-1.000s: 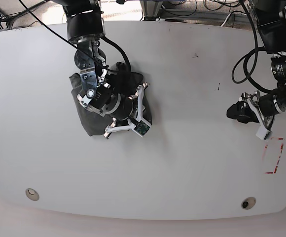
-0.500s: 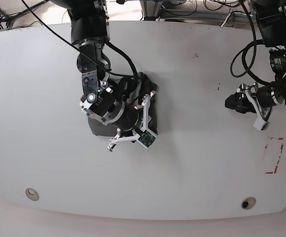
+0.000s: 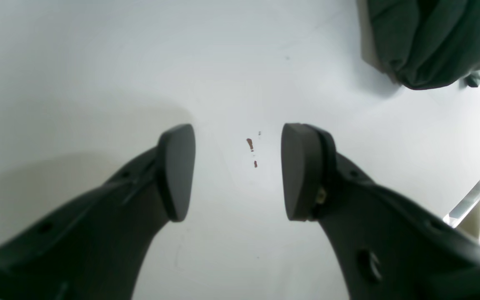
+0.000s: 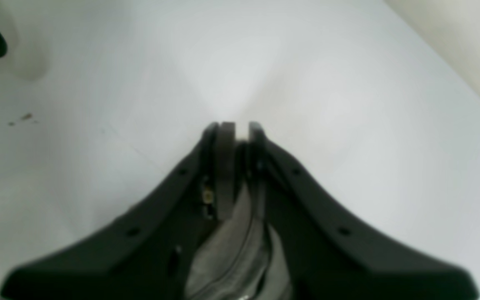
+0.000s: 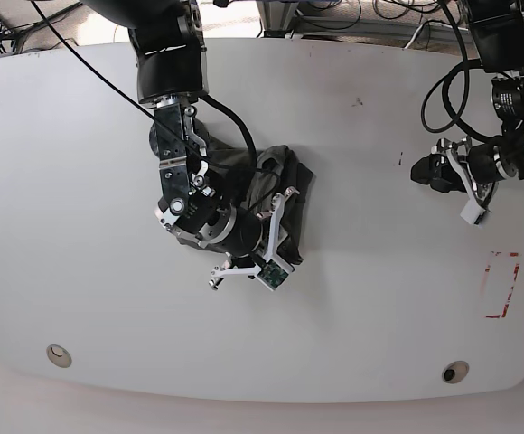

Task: Fold the T-shirt properly
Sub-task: 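Bring the left gripper back and grasp the shirt bundle's edge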

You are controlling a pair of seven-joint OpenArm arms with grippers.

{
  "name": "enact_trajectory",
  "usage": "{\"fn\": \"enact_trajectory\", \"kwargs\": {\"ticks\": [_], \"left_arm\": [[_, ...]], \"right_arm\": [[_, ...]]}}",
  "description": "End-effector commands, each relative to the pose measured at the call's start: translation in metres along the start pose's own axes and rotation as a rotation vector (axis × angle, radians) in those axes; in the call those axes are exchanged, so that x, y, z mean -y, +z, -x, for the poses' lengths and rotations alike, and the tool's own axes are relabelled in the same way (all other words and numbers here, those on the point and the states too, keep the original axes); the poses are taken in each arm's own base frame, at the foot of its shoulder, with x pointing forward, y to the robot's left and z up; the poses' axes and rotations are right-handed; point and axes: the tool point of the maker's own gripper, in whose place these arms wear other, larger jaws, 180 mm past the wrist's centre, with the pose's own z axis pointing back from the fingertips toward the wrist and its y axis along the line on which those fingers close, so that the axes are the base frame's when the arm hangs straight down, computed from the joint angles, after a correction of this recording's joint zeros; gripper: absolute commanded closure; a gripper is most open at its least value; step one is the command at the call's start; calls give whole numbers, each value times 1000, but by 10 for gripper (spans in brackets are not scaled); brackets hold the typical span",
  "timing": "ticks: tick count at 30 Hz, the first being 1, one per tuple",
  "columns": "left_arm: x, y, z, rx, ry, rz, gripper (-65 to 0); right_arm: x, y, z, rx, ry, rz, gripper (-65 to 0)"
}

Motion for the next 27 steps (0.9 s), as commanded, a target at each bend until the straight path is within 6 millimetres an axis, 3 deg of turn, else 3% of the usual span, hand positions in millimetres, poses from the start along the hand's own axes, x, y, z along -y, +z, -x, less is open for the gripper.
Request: {"fn": "enact_trajectory", "kwargs": {"ticks": [1, 7, 12, 20, 27], "left_arm": [[12, 4, -20, 54, -60, 18, -306], [40, -9, -18, 18, -134, 71, -306], [74, -28, -10, -50, -227, 152, -306], [135, -48, 1, -153, -495, 219, -306], [192, -63, -13, -101, -649, 242, -306]], "right_arm": [[8, -6, -17, 54, -1, -2, -157], [11, -26, -25, 91, -37, -39, -349], [17, -15, -37, 128, -12, -10, -411], [55, 43, -4, 84, -48, 173, -358], [79, 76, 50, 4, -140, 278, -141]]}}
